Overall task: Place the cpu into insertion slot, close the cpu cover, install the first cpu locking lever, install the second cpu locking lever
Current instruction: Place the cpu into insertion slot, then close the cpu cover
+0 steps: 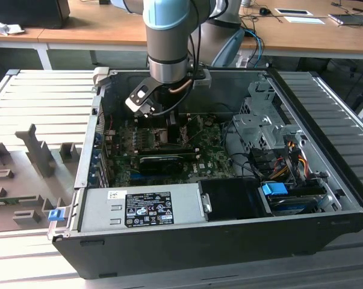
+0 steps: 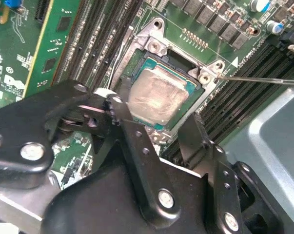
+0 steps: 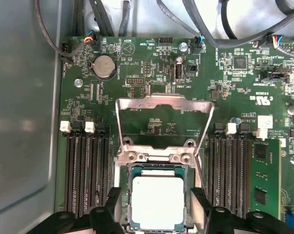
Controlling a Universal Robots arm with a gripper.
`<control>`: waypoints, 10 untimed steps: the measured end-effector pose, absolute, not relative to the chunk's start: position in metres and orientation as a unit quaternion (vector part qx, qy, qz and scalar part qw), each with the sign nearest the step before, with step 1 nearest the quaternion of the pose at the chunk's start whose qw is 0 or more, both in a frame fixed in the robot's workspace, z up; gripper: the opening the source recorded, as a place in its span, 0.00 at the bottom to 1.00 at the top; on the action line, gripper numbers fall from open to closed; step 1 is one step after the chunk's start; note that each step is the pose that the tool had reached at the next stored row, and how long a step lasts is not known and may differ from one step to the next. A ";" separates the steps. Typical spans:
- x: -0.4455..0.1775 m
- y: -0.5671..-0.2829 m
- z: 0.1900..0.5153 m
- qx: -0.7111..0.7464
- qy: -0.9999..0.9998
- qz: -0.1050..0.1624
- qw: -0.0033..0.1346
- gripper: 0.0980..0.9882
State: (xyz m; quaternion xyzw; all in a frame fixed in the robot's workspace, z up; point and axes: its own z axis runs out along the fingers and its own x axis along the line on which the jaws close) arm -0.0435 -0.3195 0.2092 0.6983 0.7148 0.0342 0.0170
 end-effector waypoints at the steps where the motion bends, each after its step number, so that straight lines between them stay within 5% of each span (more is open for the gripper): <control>1: -0.043 -0.320 0.212 0.698 0.715 0.033 0.017 0.55; 7: -0.043 -0.320 0.217 0.698 0.715 0.032 0.017 0.20; 8: -0.043 -0.320 0.221 0.698 0.715 0.031 0.016 0.01; 10: -0.043 -0.320 0.226 0.698 0.715 0.030 0.015 0.01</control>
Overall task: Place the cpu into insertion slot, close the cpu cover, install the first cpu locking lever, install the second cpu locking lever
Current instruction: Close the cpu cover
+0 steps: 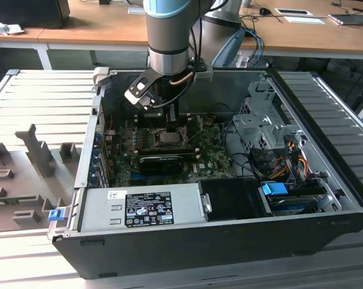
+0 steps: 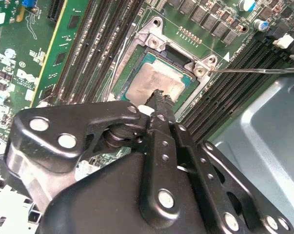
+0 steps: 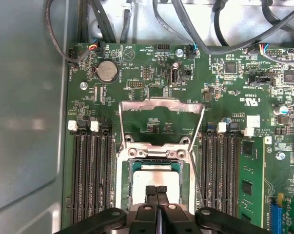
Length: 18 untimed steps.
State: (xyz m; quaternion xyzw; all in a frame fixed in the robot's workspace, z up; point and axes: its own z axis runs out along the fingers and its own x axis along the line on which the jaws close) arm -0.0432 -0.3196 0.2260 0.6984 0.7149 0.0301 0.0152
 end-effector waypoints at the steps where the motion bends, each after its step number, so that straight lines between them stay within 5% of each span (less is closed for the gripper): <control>1: -0.038 -0.322 0.226 0.699 0.715 0.035 0.007 0.01; 18: -0.033 -0.323 0.252 0.699 0.714 0.034 0.004 0.01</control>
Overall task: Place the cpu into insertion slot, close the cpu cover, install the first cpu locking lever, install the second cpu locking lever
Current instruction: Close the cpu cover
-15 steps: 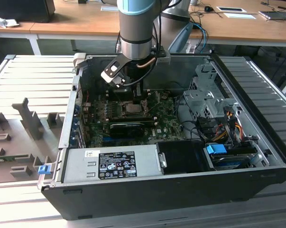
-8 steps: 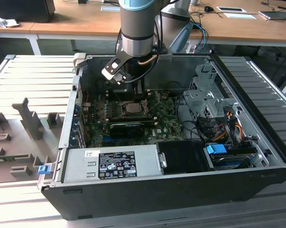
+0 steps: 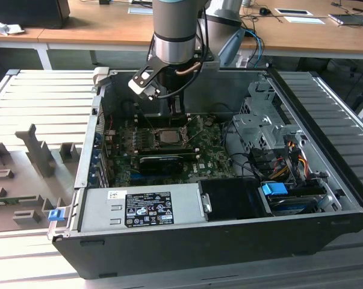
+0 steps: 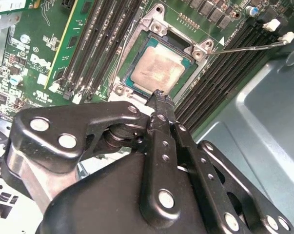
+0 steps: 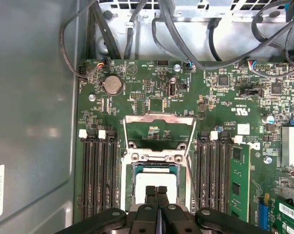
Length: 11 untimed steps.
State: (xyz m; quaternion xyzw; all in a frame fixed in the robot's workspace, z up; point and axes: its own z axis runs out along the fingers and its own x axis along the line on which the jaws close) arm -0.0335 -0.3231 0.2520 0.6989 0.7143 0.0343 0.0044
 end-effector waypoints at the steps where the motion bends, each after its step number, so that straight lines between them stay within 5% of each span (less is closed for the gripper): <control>1: -0.033 -0.323 0.253 0.699 0.714 0.034 0.004 0.01; 11: -0.033 -0.323 0.267 0.699 0.714 0.034 0.004 0.01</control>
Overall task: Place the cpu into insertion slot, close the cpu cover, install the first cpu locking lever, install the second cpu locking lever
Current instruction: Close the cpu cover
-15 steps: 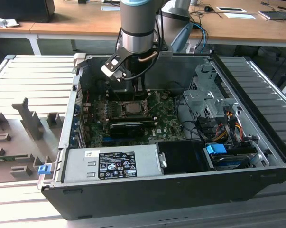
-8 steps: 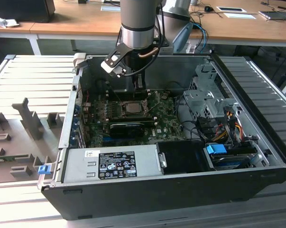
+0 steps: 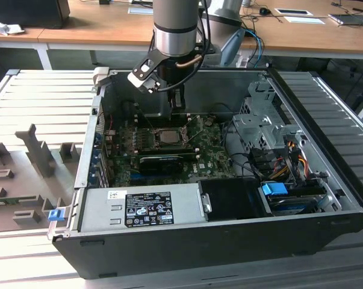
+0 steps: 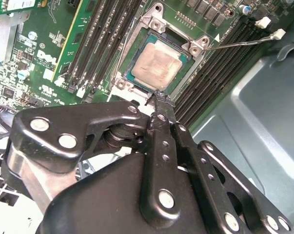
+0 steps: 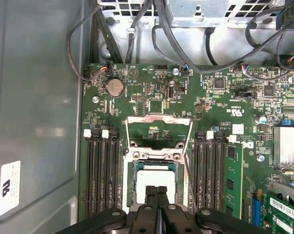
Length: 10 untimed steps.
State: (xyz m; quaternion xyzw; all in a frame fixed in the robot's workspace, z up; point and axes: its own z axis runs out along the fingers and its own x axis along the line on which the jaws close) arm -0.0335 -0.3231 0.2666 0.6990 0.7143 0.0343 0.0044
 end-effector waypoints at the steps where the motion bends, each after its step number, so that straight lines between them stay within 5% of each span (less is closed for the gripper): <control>1: -0.033 -0.323 0.268 0.699 0.714 0.034 0.004 0.01; 10: -0.033 -0.323 0.280 0.699 0.714 0.034 0.004 0.01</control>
